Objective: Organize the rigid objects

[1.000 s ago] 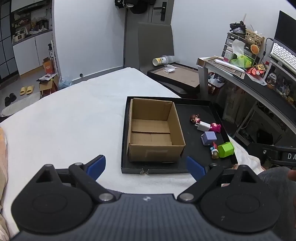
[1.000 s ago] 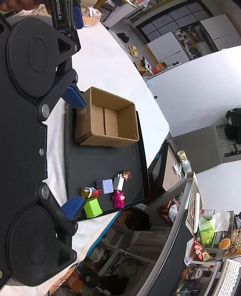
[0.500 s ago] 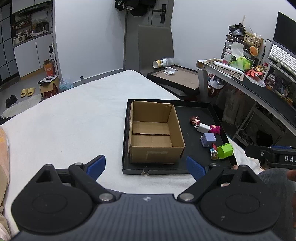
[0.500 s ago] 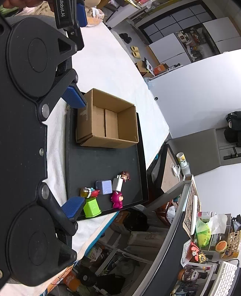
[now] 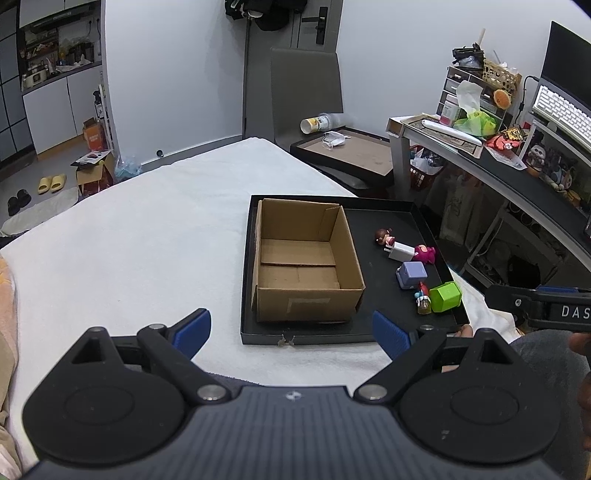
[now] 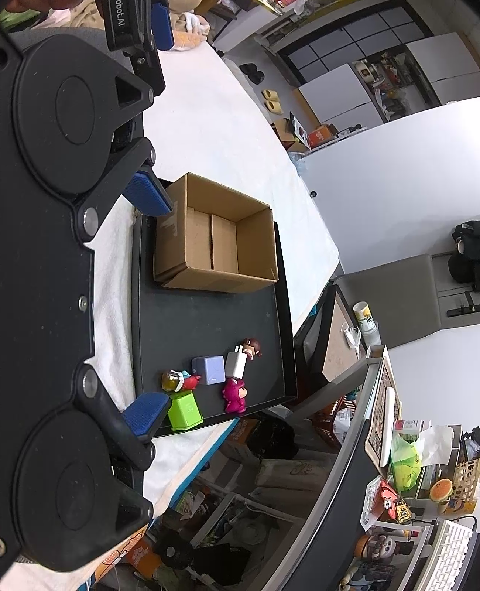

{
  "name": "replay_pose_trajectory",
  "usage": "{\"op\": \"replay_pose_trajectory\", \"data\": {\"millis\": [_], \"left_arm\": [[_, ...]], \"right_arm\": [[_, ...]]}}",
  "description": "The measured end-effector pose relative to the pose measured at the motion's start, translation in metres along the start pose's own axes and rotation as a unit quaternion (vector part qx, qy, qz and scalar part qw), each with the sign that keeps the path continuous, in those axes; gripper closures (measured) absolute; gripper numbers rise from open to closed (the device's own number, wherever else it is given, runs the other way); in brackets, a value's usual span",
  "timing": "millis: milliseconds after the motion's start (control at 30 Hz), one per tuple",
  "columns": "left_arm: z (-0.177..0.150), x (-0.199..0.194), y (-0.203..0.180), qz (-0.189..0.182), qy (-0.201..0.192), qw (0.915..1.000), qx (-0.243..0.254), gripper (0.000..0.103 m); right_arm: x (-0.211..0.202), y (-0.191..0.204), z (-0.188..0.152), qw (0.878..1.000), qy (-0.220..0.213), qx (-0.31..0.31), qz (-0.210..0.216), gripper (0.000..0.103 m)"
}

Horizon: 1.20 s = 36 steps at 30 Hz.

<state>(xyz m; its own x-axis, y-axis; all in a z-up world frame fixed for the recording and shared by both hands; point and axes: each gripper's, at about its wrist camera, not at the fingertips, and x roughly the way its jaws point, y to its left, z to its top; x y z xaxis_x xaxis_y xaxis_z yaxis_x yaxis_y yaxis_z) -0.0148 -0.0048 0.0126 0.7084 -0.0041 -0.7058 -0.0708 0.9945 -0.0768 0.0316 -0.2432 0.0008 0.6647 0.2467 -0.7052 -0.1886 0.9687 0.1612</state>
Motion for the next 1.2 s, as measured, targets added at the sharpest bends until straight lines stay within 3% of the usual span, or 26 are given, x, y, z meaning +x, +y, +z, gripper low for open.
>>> {"op": "replay_pose_trajectory", "data": {"millis": [1200], "left_arm": [[-0.0007,-0.0002,0.0016,0.003,0.002,1.0,-0.003,0.01]], "right_arm": [[0.0016,0.003,-0.0017,1.0,0.002,-0.006,-0.004,0.0]]}}
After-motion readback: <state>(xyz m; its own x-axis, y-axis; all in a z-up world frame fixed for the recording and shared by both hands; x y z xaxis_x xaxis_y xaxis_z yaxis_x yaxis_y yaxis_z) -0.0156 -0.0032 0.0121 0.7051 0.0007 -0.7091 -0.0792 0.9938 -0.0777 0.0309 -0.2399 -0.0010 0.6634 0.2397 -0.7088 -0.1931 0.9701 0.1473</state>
